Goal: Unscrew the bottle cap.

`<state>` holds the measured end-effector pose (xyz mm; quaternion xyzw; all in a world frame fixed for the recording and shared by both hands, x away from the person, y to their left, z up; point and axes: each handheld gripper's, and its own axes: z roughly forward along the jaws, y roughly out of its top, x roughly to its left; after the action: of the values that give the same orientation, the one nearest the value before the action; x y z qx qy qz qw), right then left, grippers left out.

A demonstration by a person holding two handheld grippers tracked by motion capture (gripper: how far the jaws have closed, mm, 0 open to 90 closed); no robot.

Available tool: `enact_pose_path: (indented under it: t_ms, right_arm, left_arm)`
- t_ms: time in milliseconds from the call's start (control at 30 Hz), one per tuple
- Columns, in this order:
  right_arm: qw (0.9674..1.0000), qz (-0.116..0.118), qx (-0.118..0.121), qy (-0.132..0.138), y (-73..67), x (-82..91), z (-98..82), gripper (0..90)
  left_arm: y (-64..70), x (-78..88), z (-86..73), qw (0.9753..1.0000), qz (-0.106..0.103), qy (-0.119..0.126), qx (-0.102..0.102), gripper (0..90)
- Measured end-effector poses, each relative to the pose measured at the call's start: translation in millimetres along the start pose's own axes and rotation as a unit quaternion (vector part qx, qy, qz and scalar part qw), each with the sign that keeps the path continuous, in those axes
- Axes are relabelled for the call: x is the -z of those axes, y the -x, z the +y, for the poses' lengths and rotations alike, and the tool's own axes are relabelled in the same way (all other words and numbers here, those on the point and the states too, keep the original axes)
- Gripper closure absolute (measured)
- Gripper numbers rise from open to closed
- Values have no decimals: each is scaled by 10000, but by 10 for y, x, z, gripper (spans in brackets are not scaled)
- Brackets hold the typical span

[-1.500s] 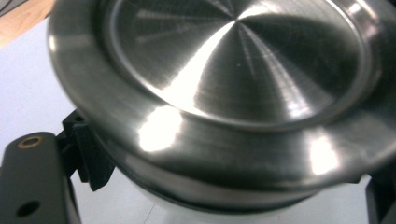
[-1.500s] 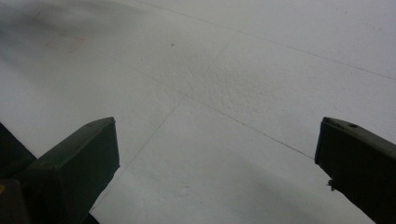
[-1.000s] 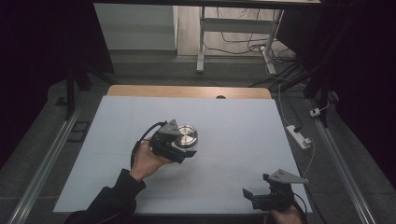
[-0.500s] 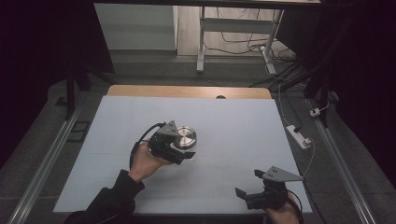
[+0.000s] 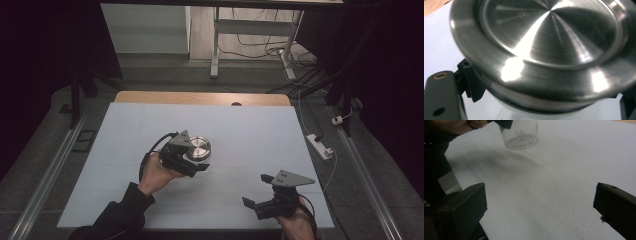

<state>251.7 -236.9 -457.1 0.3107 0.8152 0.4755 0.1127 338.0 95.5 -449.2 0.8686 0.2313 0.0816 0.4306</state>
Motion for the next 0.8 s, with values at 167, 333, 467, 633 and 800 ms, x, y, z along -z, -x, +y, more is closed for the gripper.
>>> enact_pose_path:
  t_ms: [167,333,467,633,800]
  right_arm:
    - [10000,80,-6,43,-19,-74,113,0]
    - [9998,155,127,-66,-48,-198,251,0]
    - [9997,181,149,-41,-68,-246,325,0]
    - [9999,158,21,35,-82,-326,489,0]
    - [9998,59,167,102,-90,-420,689,0]
  left_arm:
    - [4,3,-1,10000,-15,13,6,149]
    - [4,1,-5,10000,-42,34,37,150]
    - [4,-1,-8,10000,-41,32,39,150]
    - [1,22,-3,10000,-11,40,17,150]
    - [-11,33,-8,10000,-5,55,35,150]
